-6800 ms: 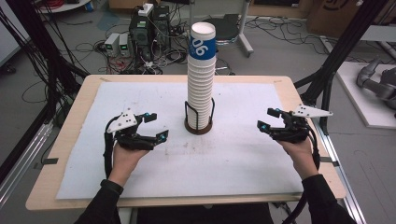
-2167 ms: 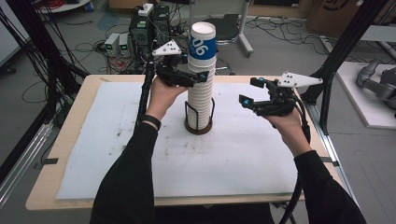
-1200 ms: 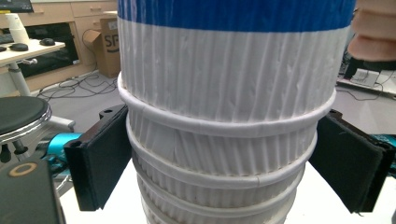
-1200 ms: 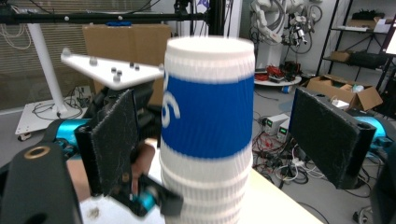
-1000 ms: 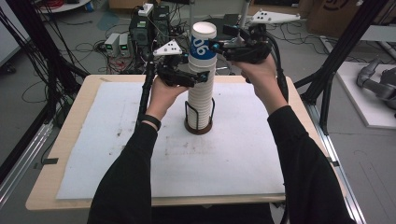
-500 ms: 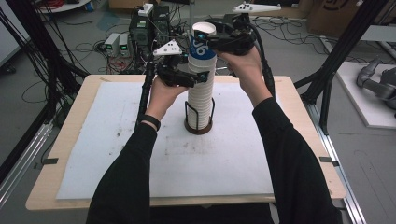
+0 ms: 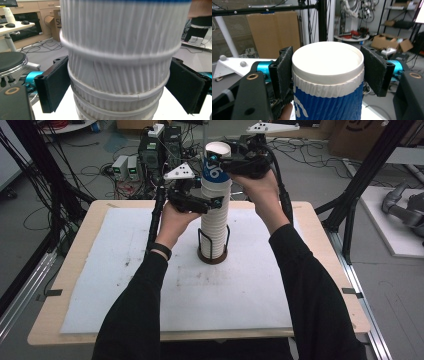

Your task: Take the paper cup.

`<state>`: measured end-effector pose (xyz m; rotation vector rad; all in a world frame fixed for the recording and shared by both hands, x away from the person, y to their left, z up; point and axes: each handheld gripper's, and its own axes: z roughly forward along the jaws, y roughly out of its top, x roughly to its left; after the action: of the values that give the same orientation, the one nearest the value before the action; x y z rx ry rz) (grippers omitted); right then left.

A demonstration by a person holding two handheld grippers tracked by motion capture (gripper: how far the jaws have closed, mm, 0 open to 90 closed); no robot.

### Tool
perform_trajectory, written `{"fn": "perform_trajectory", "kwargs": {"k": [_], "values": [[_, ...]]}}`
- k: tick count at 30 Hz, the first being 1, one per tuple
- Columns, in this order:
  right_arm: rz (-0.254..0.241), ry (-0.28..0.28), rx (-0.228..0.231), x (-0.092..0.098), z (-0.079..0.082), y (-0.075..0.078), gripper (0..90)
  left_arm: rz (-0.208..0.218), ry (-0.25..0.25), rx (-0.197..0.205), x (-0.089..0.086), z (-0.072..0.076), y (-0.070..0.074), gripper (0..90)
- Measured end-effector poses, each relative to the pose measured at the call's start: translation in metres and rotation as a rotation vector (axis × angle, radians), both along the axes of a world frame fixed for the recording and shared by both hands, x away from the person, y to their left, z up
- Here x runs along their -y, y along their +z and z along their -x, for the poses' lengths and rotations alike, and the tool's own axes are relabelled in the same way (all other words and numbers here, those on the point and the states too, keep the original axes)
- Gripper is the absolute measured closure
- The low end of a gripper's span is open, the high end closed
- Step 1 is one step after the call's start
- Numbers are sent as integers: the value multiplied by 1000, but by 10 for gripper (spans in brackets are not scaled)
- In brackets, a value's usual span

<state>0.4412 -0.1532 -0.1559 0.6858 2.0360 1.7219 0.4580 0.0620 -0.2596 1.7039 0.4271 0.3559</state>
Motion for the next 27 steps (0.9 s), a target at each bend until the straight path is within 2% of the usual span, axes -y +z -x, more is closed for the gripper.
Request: {"fn": "perform_trajectory", "kwargs": {"k": [15, 16, 27], "values": [[-38, -3, 97, 0, 11, 21, 309, -2, -2, 3, 0, 0, 0, 113], [-55, -4, 110, 0, 12, 25, 309, 0, -2, 3, 0, 0, 0, 113], [-93, -8, 149, 3, 18, 37, 309, -4, -1, 3, 1, 0, 0, 113]]}}
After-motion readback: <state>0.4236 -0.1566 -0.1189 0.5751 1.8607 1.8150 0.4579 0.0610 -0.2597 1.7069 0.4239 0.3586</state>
